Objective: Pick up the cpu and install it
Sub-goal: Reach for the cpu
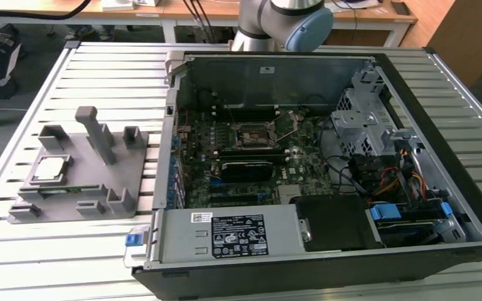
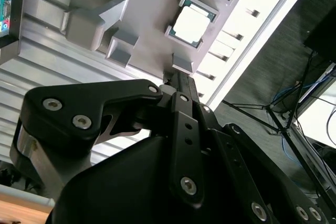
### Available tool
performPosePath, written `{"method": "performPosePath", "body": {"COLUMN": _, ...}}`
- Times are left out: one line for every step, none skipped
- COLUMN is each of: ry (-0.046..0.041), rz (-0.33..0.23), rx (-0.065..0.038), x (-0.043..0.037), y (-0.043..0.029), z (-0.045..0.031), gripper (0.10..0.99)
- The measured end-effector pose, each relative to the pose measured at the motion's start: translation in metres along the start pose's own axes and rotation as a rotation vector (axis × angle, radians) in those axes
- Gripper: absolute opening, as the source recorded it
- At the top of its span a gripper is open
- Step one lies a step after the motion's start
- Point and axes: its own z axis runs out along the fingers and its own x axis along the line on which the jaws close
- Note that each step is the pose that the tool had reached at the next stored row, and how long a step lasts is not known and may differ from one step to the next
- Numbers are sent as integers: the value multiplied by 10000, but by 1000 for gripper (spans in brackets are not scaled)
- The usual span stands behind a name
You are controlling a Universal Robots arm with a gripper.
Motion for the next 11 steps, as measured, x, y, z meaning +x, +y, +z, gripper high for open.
{"method": "performPosePath", "body": {"ry": 0, "rz": 0, "rx": 0, "x": 16, "y": -1, "z": 2, "gripper": 106}}
{"method": "performPosePath", "body": {"ry": -1, "rz": 0, "rx": -1, "x": 31, "y": -3, "z": 5, "gripper": 106}}
{"method": "performPosePath", "body": {"ry": 2, "rz": 0, "rx": 0, "x": 41, "y": -4, "z": 8, "gripper": 106}}
{"method": "performPosePath", "body": {"ry": 5, "rz": 0, "rx": 1, "x": 53, "y": -4, "z": 10, "gripper": 106}}
{"method": "performPosePath", "body": {"ry": 7, "rz": 0, "rx": 1, "x": 65, "y": -6, "z": 13, "gripper": 106}}
{"method": "performPosePath", "body": {"ry": 9, "rz": 0, "rx": 1, "x": 76, "y": -7, "z": 16, "gripper": 106}}
{"method": "performPosePath", "body": {"ry": 11, "rz": 0, "rx": 1, "x": 85, "y": -7, "z": 19, "gripper": 106}}
{"method": "performPosePath", "body": {"ry": 15, "rz": 0, "rx": 1, "x": 93, "y": -8, "z": 22, "gripper": 106}}
{"method": "performPosePath", "body": {"ry": 18, "rz": 0, "rx": 2, "x": 100, "y": -9, "z": 25, "gripper": 106}}
{"method": "performPosePath", "body": {"ry": 21, "rz": -1, "rx": 1, "x": 106, "y": -10, "z": 29, "gripper": 106}}
{"method": "performPosePath", "body": {"ry": 26, "rz": 0, "rx": 2, "x": 113, "y": -10, "z": 31, "gripper": 106}}
